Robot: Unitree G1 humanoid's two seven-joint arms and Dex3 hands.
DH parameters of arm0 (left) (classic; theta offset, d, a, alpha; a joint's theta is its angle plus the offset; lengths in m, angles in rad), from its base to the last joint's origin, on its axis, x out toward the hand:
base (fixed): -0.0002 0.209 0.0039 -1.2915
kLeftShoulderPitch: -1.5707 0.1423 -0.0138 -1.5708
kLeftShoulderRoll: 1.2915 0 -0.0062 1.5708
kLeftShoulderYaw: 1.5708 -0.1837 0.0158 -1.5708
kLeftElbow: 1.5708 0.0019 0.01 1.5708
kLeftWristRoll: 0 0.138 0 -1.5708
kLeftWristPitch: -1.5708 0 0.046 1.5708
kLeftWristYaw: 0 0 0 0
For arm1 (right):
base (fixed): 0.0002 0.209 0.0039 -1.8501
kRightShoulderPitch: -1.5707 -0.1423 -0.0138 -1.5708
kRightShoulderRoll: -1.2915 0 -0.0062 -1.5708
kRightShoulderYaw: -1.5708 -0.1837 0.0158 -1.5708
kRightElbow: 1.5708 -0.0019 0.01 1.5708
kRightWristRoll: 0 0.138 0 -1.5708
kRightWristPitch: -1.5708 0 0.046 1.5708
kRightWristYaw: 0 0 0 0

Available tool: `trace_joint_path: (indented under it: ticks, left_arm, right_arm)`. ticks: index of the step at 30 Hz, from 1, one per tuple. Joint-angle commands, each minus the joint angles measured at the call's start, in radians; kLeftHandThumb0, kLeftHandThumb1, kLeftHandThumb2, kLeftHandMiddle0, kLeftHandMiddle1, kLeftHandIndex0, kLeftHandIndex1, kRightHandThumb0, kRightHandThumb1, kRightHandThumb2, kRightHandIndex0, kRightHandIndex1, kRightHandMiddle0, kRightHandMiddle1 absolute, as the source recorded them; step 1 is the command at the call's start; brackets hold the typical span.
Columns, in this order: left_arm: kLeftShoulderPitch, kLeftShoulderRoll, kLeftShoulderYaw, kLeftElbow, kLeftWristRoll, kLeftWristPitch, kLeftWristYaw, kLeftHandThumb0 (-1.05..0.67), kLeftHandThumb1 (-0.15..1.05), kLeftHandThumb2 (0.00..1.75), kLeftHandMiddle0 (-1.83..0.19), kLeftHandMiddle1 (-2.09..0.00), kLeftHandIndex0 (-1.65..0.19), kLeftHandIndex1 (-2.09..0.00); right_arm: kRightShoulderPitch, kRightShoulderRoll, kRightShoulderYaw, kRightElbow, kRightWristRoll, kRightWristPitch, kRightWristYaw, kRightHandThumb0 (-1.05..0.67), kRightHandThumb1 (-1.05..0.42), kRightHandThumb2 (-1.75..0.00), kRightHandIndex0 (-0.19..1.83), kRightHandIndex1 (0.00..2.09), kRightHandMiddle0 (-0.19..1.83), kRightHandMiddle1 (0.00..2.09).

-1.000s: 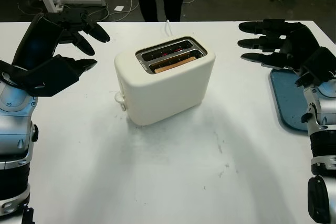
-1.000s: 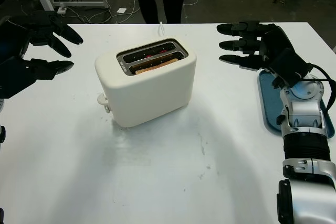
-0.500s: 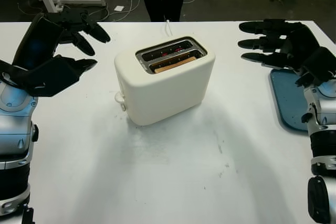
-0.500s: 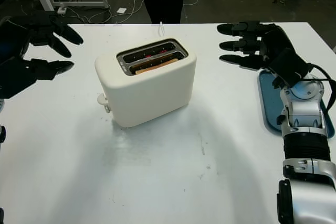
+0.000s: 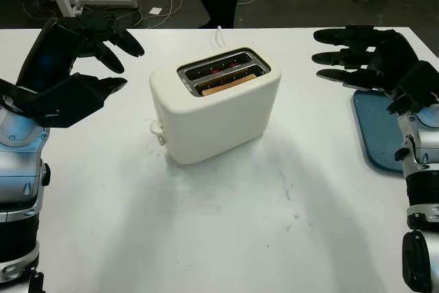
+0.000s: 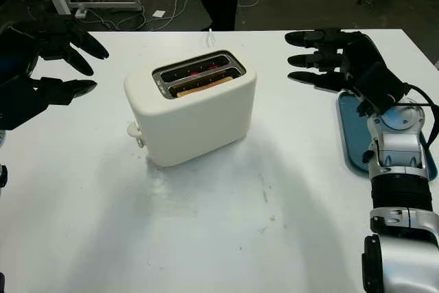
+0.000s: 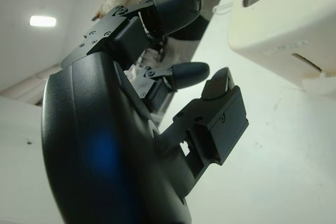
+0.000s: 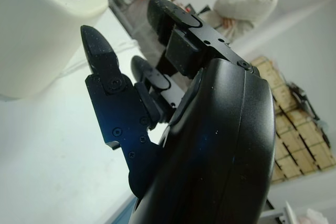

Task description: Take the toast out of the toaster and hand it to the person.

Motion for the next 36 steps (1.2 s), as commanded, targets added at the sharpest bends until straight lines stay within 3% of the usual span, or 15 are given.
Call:
trace_joint_path:
  ticks: [1, 20, 26, 36]
  left_arm:
    - [0.009, 0.001, -0.001, -0.008, 0.001, 0.003, 0.001, 0.55, 0.58, 0.53, -0.75, -1.23, -0.70, -1.02]
    - [0.005, -0.003, -0.009, -0.012, 0.003, 0.017, 0.004, 0.51, 0.59, 0.51, -0.75, -1.21, -0.71, -1.02]
    - [-0.004, -0.003, -0.012, -0.028, -0.001, 0.065, -0.001, 0.50, 0.61, 0.50, -0.72, -1.21, -0.68, -1.00]
    - [-0.008, 0.000, -0.011, -0.013, -0.001, 0.047, 0.003, 0.49, 0.63, 0.45, -0.73, -1.21, -0.68, -1.00]
  right_arm:
    - [0.008, 0.000, -0.005, -0.004, 0.014, 0.012, 0.006, -0.35, -0.76, 0.00, 0.94, 0.00, 0.84, 0.00]
    - [0.003, -0.002, -0.002, 0.007, 0.006, 0.003, 0.004, -0.35, -0.77, 0.00, 0.93, 0.00, 0.83, 0.00]
    - [-0.005, -0.004, 0.001, 0.020, -0.001, -0.011, 0.001, -0.35, -0.77, 0.00, 0.92, 0.00, 0.82, 0.00]
    - [-0.017, -0.003, 0.007, 0.029, -0.017, -0.024, -0.006, -0.31, -0.77, 0.00, 0.93, 0.00, 0.83, 0.01]
